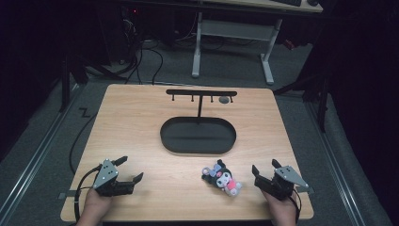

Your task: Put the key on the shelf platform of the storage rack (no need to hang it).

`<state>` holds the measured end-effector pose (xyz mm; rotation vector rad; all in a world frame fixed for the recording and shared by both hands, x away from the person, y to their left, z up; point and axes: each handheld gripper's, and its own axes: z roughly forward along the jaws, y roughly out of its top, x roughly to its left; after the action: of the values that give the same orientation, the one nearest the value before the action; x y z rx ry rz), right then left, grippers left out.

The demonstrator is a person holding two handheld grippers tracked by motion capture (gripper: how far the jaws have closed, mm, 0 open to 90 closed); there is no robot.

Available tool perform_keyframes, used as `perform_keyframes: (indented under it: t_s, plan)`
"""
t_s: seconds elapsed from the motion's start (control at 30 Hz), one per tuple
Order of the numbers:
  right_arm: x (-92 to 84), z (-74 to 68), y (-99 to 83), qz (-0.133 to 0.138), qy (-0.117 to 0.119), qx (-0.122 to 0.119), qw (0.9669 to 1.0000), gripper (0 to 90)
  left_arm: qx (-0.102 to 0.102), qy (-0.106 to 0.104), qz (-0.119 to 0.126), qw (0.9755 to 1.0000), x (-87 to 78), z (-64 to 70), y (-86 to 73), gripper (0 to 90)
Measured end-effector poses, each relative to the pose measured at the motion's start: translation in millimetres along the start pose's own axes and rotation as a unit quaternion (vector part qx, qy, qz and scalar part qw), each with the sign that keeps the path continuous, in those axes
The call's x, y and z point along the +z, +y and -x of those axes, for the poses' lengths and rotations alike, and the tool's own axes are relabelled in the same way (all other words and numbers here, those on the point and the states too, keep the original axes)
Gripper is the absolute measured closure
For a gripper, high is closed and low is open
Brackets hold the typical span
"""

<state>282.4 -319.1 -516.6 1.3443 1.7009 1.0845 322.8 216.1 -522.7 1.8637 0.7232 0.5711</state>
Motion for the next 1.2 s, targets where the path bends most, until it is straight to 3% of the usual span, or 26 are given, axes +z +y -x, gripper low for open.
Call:
perform_keyframes:
  t_s: [0.23, 0.37, 0.5, 1.0, 1.2]
  plan:
    - [1.7, -0.3, -2.0, -0.008, 0.002, 0.009, 0.9999, 15.8, -0.003, 0.001, 0.003, 1.0, 0.7, -0.7, 0.6, 14.8]
    - [1.3, 0.2, -0.4, -0.028, 0.006, 0.016, 0.9995, 15.2, 0.002, -0.001, 0.005, 1.0, 0.2, 1.0, 0.9, 14.7]
    - [-0.2, 1.0, 0.7, -0.026, 0.01, 0.02, 0.9994, 15.2, 0.005, -0.005, 0.006, 1.0, 1.3, 2.5, 0.8, 14.7]
    - [3.0, -6.0, 4.4, -0.047, -0.008, -0.006, 0.9988, 15.1, 0.007, -0.004, 0.008, 0.9999, 2.0, 3.3, 0.3, 14.6]
    - [0.6, -5.7, 7.5, -0.052, 0.002, -0.004, 0.9987, 14.3, 0.012, 0.001, 0.012, 0.9999, 1.6, 3.0, 0.4, 14.7]
